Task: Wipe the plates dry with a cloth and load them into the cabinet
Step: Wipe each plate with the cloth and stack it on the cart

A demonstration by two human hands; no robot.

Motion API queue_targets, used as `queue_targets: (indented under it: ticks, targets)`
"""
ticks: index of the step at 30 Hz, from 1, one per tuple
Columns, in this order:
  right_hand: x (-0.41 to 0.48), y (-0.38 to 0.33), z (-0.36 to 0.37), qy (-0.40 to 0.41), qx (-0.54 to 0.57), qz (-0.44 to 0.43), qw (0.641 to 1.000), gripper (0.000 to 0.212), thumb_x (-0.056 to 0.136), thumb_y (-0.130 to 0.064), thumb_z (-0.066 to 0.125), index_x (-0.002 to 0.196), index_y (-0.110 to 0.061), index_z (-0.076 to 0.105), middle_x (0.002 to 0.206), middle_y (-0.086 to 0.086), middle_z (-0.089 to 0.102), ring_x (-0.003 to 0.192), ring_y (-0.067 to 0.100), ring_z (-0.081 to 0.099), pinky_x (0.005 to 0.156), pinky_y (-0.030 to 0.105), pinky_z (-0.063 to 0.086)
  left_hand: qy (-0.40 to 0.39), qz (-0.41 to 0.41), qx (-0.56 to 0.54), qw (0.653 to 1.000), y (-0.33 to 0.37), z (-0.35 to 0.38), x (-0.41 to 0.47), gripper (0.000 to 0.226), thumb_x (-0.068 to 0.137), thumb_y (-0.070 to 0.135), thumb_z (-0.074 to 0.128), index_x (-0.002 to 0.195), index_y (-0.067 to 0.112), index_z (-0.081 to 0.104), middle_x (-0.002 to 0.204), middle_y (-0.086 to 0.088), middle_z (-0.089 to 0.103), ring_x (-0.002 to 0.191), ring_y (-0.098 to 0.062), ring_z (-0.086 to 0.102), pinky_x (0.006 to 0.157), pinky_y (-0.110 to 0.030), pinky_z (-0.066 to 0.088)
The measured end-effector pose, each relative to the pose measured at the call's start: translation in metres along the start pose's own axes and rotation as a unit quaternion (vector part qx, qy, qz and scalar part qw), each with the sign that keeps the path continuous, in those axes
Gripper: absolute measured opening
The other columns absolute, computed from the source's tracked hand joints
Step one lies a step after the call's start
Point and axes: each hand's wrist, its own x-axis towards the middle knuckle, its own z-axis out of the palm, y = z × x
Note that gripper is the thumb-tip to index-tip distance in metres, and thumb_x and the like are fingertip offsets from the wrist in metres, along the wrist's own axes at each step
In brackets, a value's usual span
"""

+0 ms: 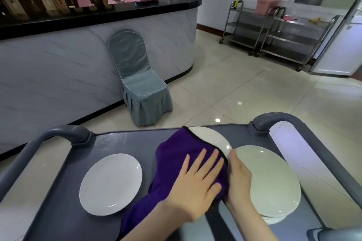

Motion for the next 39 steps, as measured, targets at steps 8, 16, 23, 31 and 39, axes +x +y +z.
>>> queue_targets:
  ticks: [8, 16, 23, 31, 39]
  targets:
    - [-0.008, -0.009, -0.001, -0.089, -0.111, -0.076, 0.987, 0.045, 0.095, -0.028, 0.066, 0.055, -0.010, 0.054, 0.057, -0.002, 0.046, 0.058, 0.015, 0.040, 0.055, 0.026, 0.035, 0.090, -0.025, -0.058, 0.994, -0.050, -0.026, 0.050, 0.059, 0.092, 0.061, 0.036, 0.146, 0.037, 0.037, 0.149, 0.013, 0.040, 0.140, -0.014, 0.031, 0.115, -0.040, 0.022]
    - [0.016, -0.051, -0.023, -0.128, -0.204, -0.178, 0.954, 0.025, 0.094, -0.024, 0.066, 0.070, -0.019, 0.071, 0.068, -0.007, 0.068, 0.063, 0.003, 0.056, 0.060, 0.014, 0.044, 0.152, -0.235, -0.448, 0.849, -0.077, -0.033, 0.025, 0.014, 0.094, 0.031, 0.061, 0.081, 0.028, 0.062, 0.072, 0.011, 0.067, 0.070, -0.003, 0.057, 0.063, -0.016, 0.042]
    - [0.009, -0.038, -0.020, -0.098, -0.132, -0.134, 0.977, 0.029, 0.098, -0.023, 0.060, 0.071, -0.017, 0.069, 0.064, -0.014, 0.066, 0.057, 0.002, 0.057, 0.053, 0.007, 0.043, 0.184, -0.333, -0.517, 0.767, -0.067, -0.026, 0.010, 0.014, 0.093, 0.026, 0.062, 0.082, 0.017, 0.064, 0.075, 0.001, 0.070, 0.072, -0.014, 0.062, 0.070, -0.024, 0.051]
    - [0.008, -0.050, 0.002, -0.323, -0.372, -0.213, 0.844, 0.031, 0.096, -0.027, 0.064, 0.071, -0.011, 0.061, 0.064, -0.009, 0.052, 0.062, 0.004, 0.042, 0.059, 0.020, 0.035, 0.036, -0.057, -0.348, 0.935, -0.079, -0.058, 0.028, 0.032, 0.086, 0.032, 0.072, 0.064, 0.043, 0.052, 0.059, 0.019, 0.056, 0.059, 0.003, 0.048, 0.058, -0.013, 0.035]
    - [0.008, -0.048, -0.004, -0.145, -0.184, -0.148, 0.961, 0.024, 0.097, -0.020, 0.062, 0.076, -0.017, 0.074, 0.075, -0.009, 0.073, 0.065, -0.002, 0.062, 0.061, 0.008, 0.046, 0.198, -0.379, -0.515, 0.743, -0.070, -0.017, 0.000, 0.036, 0.091, 0.033, 0.058, 0.057, 0.026, 0.050, 0.053, 0.013, 0.053, 0.049, -0.003, 0.043, 0.054, -0.025, 0.038]
